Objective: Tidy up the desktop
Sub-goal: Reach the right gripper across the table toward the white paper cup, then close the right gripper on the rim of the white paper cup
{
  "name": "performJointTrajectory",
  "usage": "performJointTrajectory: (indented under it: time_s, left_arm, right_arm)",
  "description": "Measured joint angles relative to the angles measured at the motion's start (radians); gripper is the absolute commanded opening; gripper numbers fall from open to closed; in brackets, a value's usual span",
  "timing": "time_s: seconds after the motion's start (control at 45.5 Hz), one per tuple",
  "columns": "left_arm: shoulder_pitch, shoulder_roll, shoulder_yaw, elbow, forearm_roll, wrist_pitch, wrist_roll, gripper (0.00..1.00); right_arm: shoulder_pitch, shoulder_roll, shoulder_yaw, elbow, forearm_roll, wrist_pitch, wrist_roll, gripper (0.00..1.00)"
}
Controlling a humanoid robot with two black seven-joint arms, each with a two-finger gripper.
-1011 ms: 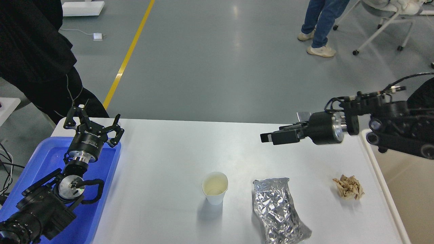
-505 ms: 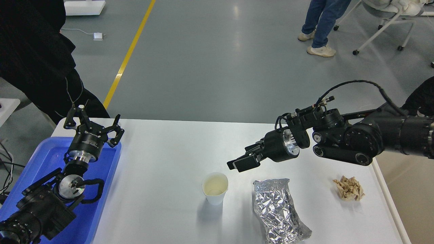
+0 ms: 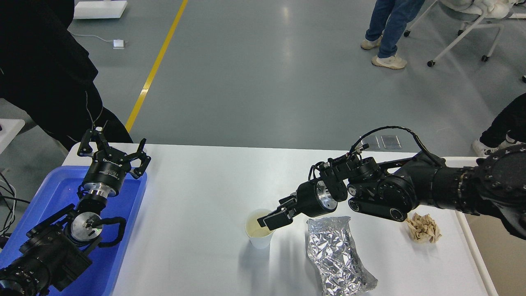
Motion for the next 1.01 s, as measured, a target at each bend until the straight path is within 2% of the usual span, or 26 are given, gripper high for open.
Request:
performJointTrajectory:
  time_s: [0.901, 1.011]
  left_arm:
    - [0.000, 0.000, 0.000, 0.000, 0.000, 0.000, 0.000, 1.00]
    - [0.000, 0.000, 0.000, 0.000, 0.000, 0.000, 0.000, 1.00]
  right_arm:
    - [-0.105, 0.064, -0.006, -0.146, 0.008, -0.022, -0.005, 0.97]
    - [-0.112, 0.065, -0.006, -0.155, 0.008, -0.024, -0.005, 0.88]
